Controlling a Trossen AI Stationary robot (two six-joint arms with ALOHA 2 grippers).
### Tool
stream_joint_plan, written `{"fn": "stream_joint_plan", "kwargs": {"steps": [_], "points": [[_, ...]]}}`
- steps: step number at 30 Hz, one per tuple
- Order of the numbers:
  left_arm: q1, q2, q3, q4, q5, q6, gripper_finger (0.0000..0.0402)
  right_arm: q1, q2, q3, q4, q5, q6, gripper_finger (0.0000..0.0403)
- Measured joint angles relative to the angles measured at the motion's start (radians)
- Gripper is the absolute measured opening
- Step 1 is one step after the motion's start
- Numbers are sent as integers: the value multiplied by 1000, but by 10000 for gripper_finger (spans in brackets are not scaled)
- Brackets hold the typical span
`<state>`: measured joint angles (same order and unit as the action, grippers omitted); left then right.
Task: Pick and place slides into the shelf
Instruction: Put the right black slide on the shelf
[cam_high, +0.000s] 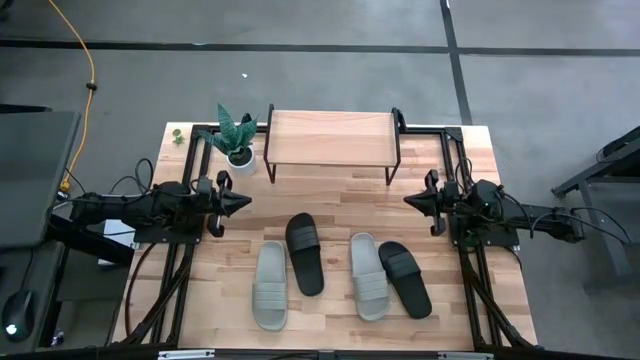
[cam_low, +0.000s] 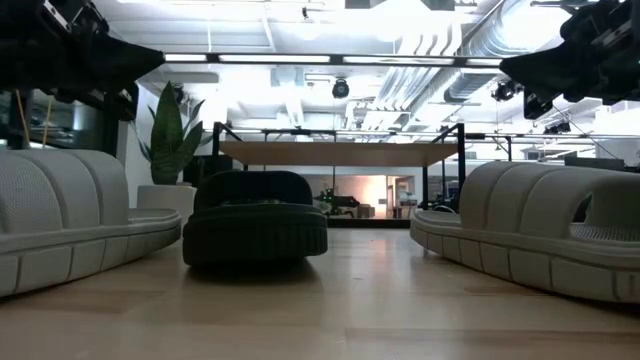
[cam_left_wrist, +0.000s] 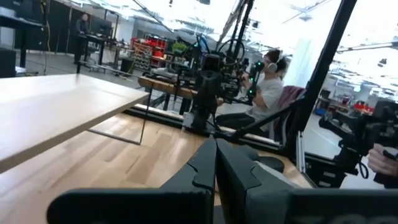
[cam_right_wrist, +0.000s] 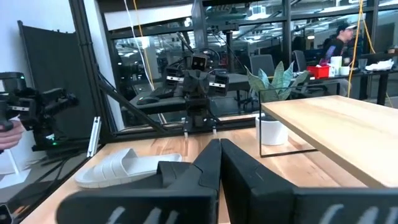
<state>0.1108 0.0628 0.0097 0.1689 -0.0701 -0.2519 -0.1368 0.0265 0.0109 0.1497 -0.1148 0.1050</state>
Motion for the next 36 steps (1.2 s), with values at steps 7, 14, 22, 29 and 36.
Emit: {"fn": "stream_joint_plan", "kwargs": {"steps": [7, 14, 22, 29, 36], "points": [[0, 0, 0, 11, -14, 0, 1, 6, 21, 68, -22, -9, 4, 0], [0, 0, 0, 12, -32, 0, 1, 70, 146, 180, -55, 9, -57, 0], [0, 0, 0, 11, -31, 0, 1, 183, 403, 322, -102, 96, -133, 0], [0, 0, 0, 8, -31, 0, 1, 339, 640, 536, -242, 281, -193, 0], [0, 0, 0, -2, -31, 0, 1, 539, 817, 720, -365, 546, -232, 0]]}}
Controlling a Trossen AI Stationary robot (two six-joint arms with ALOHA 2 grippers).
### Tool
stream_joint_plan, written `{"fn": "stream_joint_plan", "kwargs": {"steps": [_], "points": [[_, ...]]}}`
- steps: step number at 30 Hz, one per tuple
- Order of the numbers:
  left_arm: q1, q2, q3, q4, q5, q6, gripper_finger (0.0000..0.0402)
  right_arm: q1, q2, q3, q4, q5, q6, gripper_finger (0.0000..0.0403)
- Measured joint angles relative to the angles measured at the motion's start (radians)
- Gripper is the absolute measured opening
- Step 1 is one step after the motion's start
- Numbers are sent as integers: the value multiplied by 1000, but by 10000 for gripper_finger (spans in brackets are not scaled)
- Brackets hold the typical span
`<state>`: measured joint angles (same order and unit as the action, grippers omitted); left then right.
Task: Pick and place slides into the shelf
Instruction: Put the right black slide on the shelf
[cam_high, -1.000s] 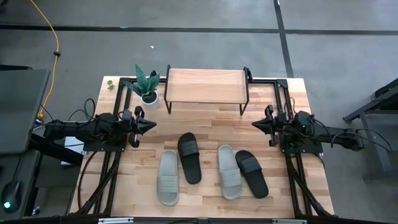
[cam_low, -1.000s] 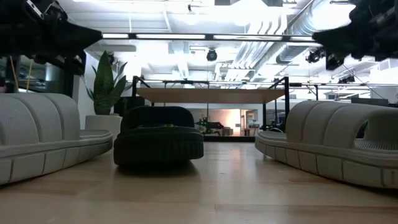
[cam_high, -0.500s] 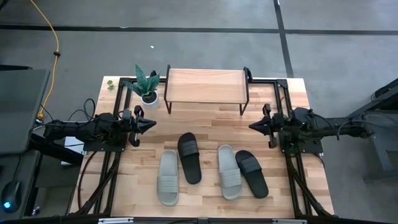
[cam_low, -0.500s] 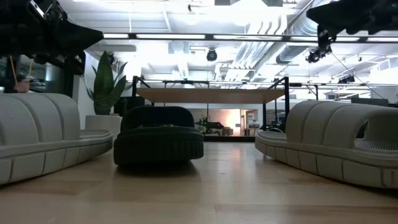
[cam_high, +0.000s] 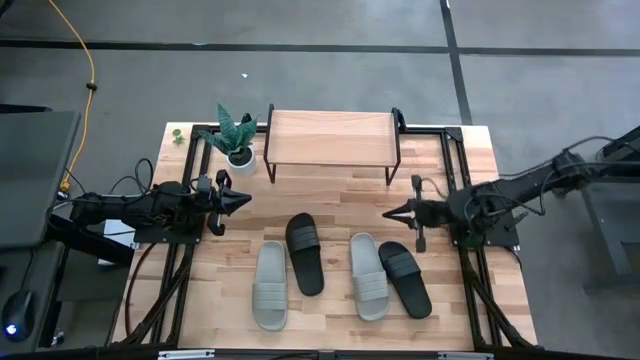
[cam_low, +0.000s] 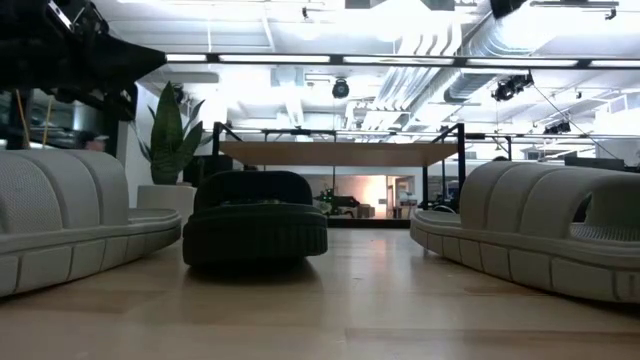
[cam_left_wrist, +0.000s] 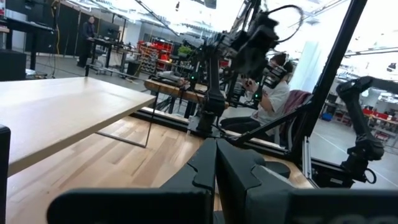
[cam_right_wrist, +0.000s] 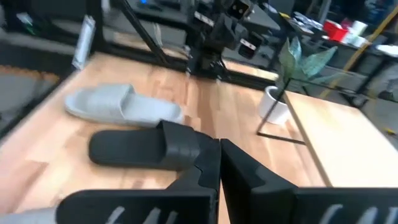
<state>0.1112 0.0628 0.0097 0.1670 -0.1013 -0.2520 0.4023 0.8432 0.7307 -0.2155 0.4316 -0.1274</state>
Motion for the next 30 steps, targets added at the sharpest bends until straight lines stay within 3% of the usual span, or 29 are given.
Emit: {"fn": "stream_joint_plan", "kwargs": {"steps": [7, 16, 22, 30], "points": [[0, 0, 0, -16, 0, 0, 1, 177, 127, 132, -171, 262, 81, 0], [0, 0, 0, -8, -11, 0, 1, 339, 225, 212, -387, 484, 291, 0], [0, 0, 0, -5, -24, 8, 1, 391, 286, 243, -532, 544, 437, 0], [0, 0, 0, -4, -23, 9, 1, 415, 407, 325, -767, 538, 637, 0]]}}
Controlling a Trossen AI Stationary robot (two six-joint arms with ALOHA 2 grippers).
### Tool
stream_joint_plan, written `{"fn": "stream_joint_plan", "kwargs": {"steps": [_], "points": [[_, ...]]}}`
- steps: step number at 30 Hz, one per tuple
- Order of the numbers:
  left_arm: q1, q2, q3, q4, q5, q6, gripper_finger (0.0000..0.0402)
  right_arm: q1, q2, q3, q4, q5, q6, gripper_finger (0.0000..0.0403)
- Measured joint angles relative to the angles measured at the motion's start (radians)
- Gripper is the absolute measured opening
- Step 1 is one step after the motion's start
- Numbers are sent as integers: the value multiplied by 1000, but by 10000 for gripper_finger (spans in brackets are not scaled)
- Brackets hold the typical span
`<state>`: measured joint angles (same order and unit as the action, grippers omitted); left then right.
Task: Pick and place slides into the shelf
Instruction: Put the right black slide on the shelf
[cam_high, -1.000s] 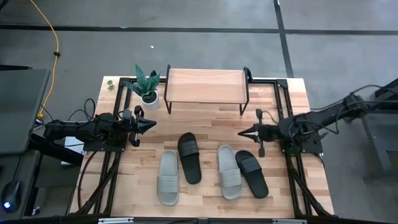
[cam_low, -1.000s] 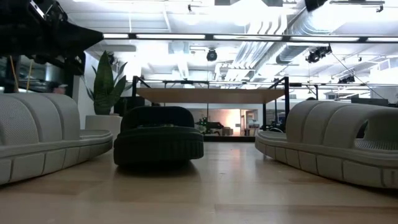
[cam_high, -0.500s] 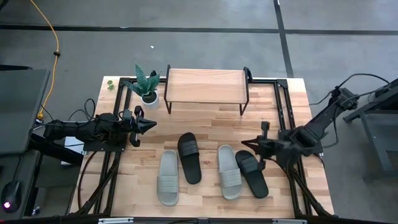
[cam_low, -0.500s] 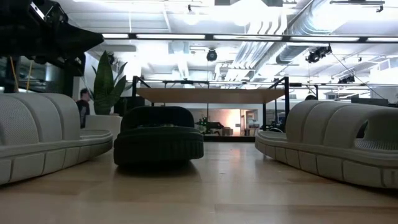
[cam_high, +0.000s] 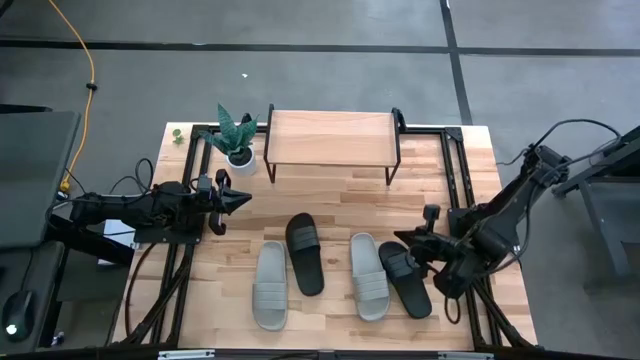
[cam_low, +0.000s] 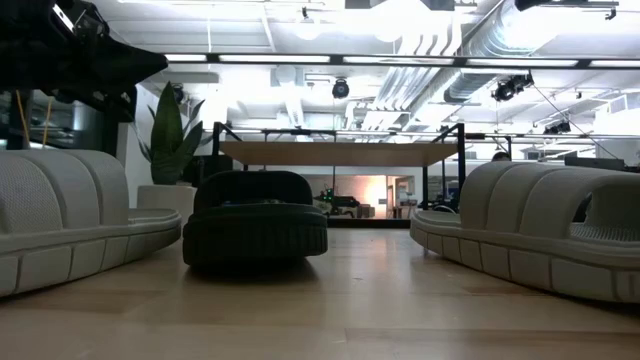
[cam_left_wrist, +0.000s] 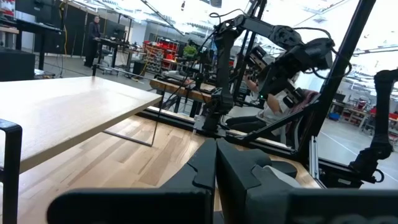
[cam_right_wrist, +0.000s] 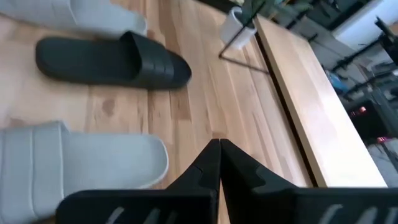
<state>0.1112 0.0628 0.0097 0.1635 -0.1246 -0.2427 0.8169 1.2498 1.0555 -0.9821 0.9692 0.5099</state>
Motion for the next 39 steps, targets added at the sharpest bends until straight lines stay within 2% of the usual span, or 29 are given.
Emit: {"fn": "stream_joint_plan", "kwargs": {"steps": [13, 17, 19, 25, 31, 39], "points": [[0, 0, 0, 0, 0, -1, 1, 83, 274, 208, -435, -34, 417, 0], [0, 0, 0, 0, 0, -1, 1, 117, 368, 262, -577, -91, 583, 0], [0, 0, 0, 0, 0, -1, 1, 128, 408, 273, -591, -118, 634, 0], [0, 0, 0, 3, -1, 2, 1, 140, 466, 273, -588, -193, 664, 0], [0, 0, 0, 4, -27, 5, 1, 140, 464, 273, -577, -207, 651, 0], [0, 0, 0, 6, -30, 10, 1, 137, 464, 273, -521, -240, 491, 0]]}}
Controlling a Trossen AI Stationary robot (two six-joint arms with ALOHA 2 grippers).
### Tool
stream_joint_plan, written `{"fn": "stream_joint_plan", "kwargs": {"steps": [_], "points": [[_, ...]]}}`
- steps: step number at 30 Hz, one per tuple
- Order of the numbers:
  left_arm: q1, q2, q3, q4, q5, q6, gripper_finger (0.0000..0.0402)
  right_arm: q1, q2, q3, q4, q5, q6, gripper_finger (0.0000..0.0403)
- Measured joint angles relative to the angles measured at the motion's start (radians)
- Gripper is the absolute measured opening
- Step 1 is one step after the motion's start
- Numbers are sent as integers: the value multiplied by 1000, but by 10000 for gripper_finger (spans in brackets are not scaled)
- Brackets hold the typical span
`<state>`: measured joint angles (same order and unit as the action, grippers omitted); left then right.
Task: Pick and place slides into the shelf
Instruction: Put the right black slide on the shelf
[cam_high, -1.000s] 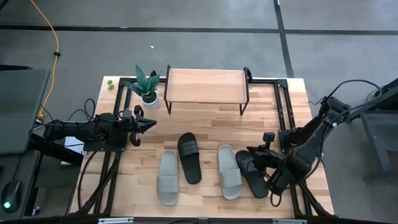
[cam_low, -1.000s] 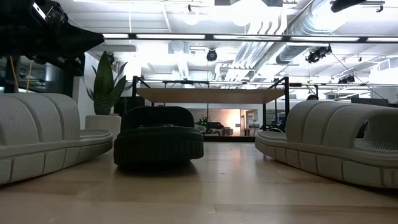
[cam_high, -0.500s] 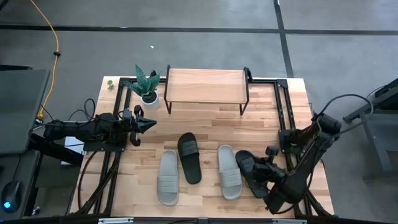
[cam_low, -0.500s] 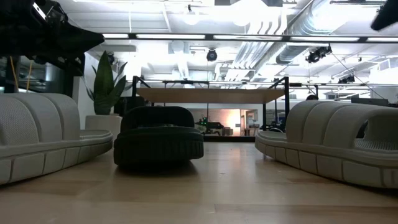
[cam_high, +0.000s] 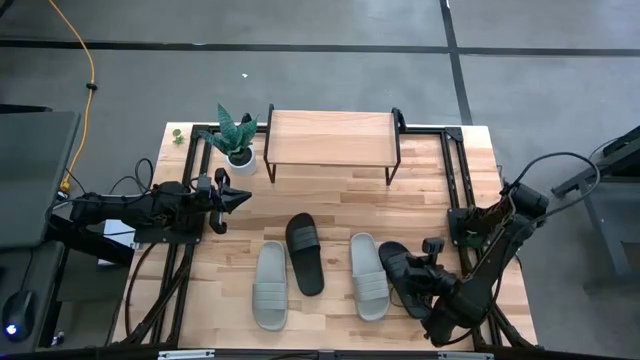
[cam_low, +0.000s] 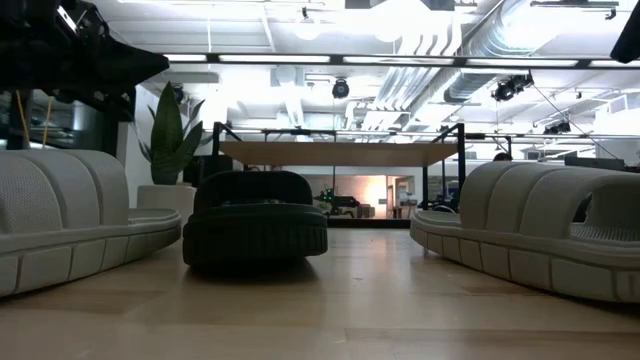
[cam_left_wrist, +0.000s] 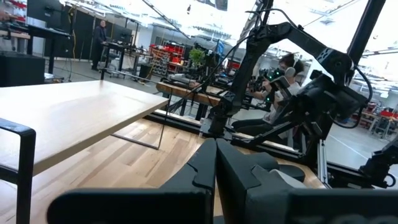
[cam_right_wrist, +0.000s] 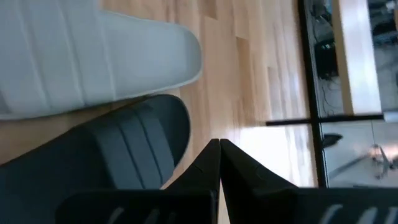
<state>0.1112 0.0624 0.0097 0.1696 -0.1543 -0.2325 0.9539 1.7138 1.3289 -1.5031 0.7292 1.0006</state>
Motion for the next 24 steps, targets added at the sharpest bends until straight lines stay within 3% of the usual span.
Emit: {"fn": "stream_joint_plan", "kwargs": {"steps": [8, 18, 24], "points": [[0, 0, 0, 0, 3, 0, 1, 0, 0, 0, 105, -10, -28, 0], [0, 0, 0, 0, 4, 0, 1, 2, 13, -1, 112, -151, 99, 2], [0, 0, 0, 0, 4, -1, 1, 2, 91, -2, 114, -193, 67, 51]]}}
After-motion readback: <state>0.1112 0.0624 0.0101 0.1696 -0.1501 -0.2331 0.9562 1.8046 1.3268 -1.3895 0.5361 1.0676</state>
